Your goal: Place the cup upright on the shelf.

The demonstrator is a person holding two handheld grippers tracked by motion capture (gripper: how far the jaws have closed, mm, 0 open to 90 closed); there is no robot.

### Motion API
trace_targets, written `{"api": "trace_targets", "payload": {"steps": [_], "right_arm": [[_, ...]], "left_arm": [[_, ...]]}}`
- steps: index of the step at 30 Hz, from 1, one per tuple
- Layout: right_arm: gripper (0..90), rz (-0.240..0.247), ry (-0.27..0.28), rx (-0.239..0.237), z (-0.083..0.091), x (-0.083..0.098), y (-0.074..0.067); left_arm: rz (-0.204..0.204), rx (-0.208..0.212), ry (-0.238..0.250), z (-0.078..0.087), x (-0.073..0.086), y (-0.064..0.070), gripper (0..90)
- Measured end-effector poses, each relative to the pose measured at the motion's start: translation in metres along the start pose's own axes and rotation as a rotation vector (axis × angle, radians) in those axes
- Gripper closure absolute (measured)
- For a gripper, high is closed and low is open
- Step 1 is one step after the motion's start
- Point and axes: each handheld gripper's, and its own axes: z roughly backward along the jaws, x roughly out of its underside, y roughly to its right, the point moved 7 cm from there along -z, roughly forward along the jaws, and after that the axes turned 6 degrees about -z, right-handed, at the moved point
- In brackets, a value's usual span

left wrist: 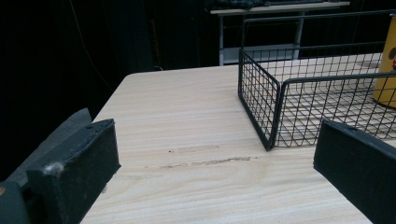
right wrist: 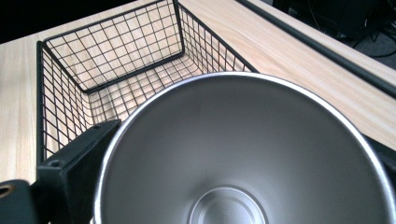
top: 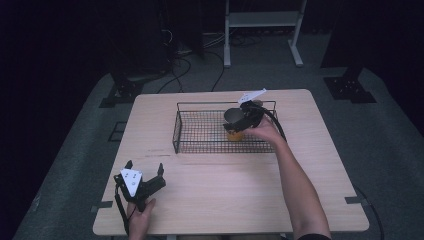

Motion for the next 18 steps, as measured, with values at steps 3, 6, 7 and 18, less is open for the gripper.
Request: {"api": "trace_targets", "payload": {"steps": [3,6,7,18], "right_arm": [[0.0,0.003,0.010,0.001,0.002,-0.002,-0.001],[0.0,0.001,0.015,0.000,0.005,-0.003,-0.001],[0.0,-0.003,0.016,-0.001,0.005,-0.003,-0.001],[0.0,-0.015,0.063,-0.001,0.014,-0.012,-0.002]], "left_arm": [[0.002,-0.001,-0.001,0.000,0.000,0.000,0.0],[0.000,-0.001,-0.001,0.000,0.000,0.000,0.0],[0.000,-0.001,-0.001,0.000,0.000,0.000,0.0],[0.000,-0.005,-0.001,-0.001,0.000,0.000,0.0]]}}
